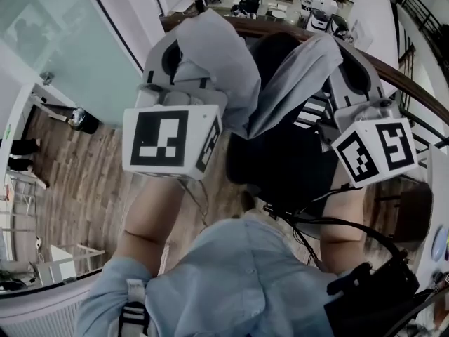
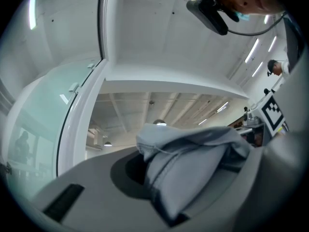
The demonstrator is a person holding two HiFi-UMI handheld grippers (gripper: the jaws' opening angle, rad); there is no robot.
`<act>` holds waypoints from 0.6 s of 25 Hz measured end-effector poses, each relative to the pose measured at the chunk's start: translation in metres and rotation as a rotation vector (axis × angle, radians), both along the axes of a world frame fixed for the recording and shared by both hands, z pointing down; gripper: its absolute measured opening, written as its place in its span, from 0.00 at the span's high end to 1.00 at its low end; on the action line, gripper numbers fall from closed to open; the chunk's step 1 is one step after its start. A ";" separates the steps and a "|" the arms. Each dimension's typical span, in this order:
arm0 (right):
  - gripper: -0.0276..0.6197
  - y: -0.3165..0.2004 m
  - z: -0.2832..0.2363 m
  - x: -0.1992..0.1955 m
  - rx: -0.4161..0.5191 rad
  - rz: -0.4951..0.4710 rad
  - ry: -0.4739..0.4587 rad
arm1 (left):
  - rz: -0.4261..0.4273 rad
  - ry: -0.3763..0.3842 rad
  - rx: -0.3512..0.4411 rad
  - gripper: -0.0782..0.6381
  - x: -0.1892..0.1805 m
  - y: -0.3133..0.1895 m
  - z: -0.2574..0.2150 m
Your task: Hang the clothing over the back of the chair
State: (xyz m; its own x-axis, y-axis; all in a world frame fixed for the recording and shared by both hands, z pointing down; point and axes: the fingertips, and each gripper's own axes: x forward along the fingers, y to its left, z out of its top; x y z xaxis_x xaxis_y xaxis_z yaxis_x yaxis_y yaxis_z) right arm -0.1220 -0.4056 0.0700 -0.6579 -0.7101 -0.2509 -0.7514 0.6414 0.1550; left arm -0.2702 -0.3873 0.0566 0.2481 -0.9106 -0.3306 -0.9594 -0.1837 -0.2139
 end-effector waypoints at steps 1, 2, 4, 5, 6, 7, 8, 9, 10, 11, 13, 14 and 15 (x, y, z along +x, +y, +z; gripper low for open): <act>0.92 -0.009 -0.003 0.001 0.005 0.001 -0.004 | 0.005 0.006 0.006 0.86 -0.002 -0.009 -0.005; 0.92 -0.017 -0.005 0.002 0.010 0.003 -0.008 | 0.010 0.009 0.013 0.86 -0.004 -0.018 -0.010; 0.92 -0.033 -0.008 0.004 0.027 0.010 -0.016 | 0.009 -0.011 0.040 0.86 -0.009 -0.037 -0.017; 0.92 -0.042 -0.011 0.006 0.037 0.016 -0.019 | 0.002 -0.030 0.059 0.86 -0.010 -0.046 -0.021; 0.92 -0.051 -0.015 0.008 0.047 0.023 -0.021 | -0.007 -0.048 0.074 0.86 -0.011 -0.056 -0.025; 0.92 -0.061 -0.020 0.012 0.056 0.032 -0.022 | -0.013 -0.058 0.082 0.86 -0.011 -0.067 -0.030; 0.92 -0.073 -0.026 0.016 0.064 0.041 -0.021 | -0.013 -0.059 0.083 0.86 -0.011 -0.080 -0.035; 0.92 -0.084 -0.032 0.022 0.068 0.051 -0.020 | -0.010 -0.054 0.078 0.86 -0.009 -0.093 -0.039; 0.92 -0.095 -0.037 0.027 0.071 0.062 -0.020 | -0.006 -0.049 0.072 0.86 -0.008 -0.106 -0.042; 0.92 -0.105 -0.039 0.032 0.070 0.073 -0.021 | -0.003 -0.048 0.066 0.86 -0.008 -0.118 -0.043; 0.92 -0.123 -0.039 0.040 0.063 0.093 -0.027 | 0.003 -0.053 0.048 0.86 -0.008 -0.140 -0.040; 0.92 -0.131 -0.037 0.043 0.056 0.100 -0.030 | 0.008 -0.054 0.035 0.86 -0.008 -0.150 -0.036; 0.92 -0.139 -0.033 0.044 0.048 0.105 -0.031 | 0.013 -0.055 0.021 0.86 -0.009 -0.159 -0.032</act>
